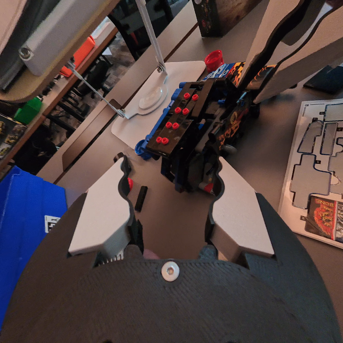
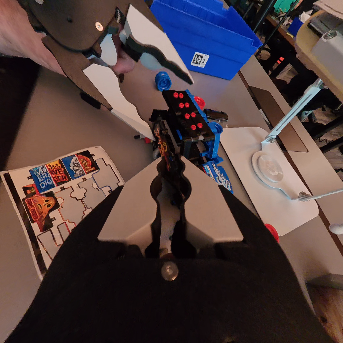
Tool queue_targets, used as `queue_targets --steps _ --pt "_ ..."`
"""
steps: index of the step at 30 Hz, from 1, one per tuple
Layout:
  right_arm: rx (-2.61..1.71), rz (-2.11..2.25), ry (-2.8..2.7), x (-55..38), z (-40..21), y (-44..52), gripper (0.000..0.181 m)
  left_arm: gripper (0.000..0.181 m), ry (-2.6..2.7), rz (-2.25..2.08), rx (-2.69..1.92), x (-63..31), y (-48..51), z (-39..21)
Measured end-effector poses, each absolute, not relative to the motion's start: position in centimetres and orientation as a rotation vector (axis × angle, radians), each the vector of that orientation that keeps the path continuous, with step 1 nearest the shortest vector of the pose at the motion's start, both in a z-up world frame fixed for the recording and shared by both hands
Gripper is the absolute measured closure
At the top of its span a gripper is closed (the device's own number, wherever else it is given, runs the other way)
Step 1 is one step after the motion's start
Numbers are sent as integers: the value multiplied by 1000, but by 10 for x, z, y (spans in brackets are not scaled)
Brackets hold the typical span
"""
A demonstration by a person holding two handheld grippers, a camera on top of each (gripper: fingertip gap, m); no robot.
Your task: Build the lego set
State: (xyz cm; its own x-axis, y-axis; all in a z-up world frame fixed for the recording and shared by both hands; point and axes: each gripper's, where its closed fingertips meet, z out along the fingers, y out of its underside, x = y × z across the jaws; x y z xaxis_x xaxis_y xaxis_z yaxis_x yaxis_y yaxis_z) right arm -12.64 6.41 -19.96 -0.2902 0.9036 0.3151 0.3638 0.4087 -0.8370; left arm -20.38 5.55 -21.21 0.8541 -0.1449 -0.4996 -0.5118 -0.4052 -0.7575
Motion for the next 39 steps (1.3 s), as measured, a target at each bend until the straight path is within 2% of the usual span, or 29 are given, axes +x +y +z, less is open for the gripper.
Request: queue_targets --steps 6,10,24,29,33,35,36,39 --pt "-1163 771 -1830 -121 -201 86 152 92 532 516 -1909 -203 55 -204" --pt "-1102 746 -1879 -124 -209 77 149 93 547 513 -1908 -200 57 -206" --pt "-1124 800 -1836 -125 -208 87 150 85 675 677 -1843 -185 69 -201" --pt "-1101 767 -1832 -126 -206 89 162 90 694 625 -1824 -179 68 -202" --pt "-1091 777 -1846 -124 -205 87 166 97 705 612 -1828 -177 68 -206" --pt "-1100 809 -1852 -123 -204 86 167 106 731 626 -1852 -177 69 -213" --pt "-1100 820 -1855 -123 -204 85 167 102 737 645 -1857 -178 70 -215" --pt "-1103 855 -1869 -122 -201 81 169 107 728 655 -1856 -180 71 -214"
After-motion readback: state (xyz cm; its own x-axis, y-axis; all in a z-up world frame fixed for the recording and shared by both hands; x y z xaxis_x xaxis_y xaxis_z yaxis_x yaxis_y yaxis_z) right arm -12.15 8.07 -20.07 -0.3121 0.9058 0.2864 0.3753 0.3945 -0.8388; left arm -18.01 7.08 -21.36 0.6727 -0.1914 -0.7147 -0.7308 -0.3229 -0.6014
